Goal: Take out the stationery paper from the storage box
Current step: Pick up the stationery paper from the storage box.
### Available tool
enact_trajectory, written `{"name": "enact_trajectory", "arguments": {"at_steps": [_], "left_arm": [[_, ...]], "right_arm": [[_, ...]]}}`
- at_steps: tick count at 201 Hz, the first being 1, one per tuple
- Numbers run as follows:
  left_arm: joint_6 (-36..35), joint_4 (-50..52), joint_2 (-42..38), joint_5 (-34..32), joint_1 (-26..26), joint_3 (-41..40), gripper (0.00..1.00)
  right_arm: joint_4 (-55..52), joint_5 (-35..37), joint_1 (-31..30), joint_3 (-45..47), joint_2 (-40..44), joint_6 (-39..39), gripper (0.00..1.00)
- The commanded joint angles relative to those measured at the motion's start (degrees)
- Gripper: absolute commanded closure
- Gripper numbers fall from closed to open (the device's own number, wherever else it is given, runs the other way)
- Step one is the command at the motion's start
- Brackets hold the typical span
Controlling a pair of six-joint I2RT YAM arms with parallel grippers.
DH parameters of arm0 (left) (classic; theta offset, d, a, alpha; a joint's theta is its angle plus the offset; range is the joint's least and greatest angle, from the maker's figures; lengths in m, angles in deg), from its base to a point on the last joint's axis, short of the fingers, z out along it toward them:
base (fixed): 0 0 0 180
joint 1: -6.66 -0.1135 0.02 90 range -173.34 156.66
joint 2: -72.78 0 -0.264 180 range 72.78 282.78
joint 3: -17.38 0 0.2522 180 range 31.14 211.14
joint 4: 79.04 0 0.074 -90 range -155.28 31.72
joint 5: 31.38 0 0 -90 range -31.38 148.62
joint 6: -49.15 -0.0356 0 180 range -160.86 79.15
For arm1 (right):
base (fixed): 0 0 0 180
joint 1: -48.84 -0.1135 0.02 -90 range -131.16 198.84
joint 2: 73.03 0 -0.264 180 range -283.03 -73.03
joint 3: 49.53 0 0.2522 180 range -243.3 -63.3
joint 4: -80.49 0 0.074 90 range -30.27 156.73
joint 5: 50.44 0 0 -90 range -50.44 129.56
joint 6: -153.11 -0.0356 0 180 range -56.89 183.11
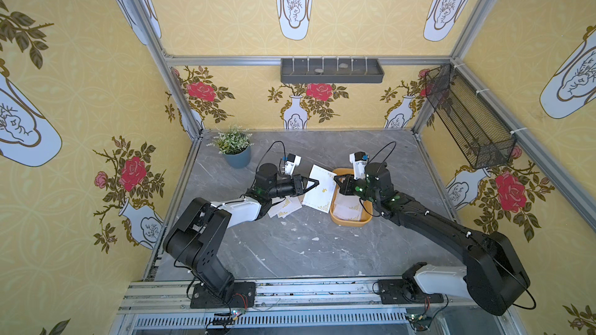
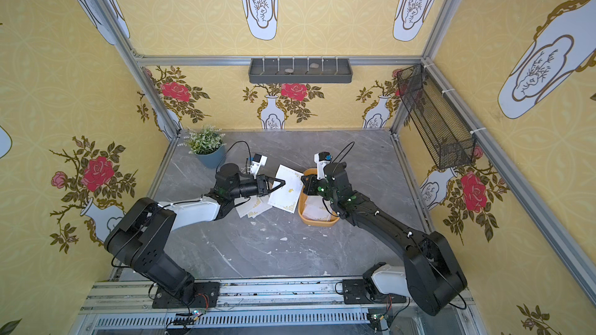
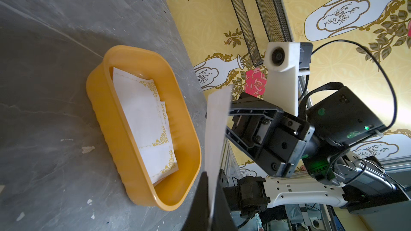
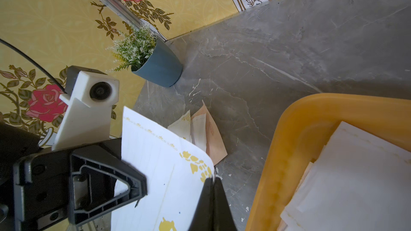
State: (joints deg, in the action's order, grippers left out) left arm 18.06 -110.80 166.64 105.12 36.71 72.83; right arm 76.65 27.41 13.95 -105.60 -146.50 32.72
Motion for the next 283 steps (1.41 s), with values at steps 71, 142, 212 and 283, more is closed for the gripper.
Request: {"name": "enact_trajectory", "arguments": {"at_steps": [71, 142, 212, 283], "left_arm": [[-0.95, -0.36, -1.09, 0.03, -0.51, -1.35, 1.0], [-1.26, -0.45, -3.38, 0.46, -0.51, -1.79, 1.0], [-1.37, -0.45, -3.9, 0.23, -0.47, -1.96, 1.0], [-2.33, 0.79, -5.58, -0.62, -0.51, -2.41, 1.0]], "right_arm": [[4.7, -3.68, 2.64, 4.96, 7.03, -0.24, 0.18], [32.56, -29.8, 13.1, 13.91, 3.94, -13.97, 0.16], [38.82, -33.59, 13.03, 13.39, -0.88, -16.56, 0.17], [39.08, -34.63, 12.92, 13.13, -2.0, -16.79, 0.17]]}}
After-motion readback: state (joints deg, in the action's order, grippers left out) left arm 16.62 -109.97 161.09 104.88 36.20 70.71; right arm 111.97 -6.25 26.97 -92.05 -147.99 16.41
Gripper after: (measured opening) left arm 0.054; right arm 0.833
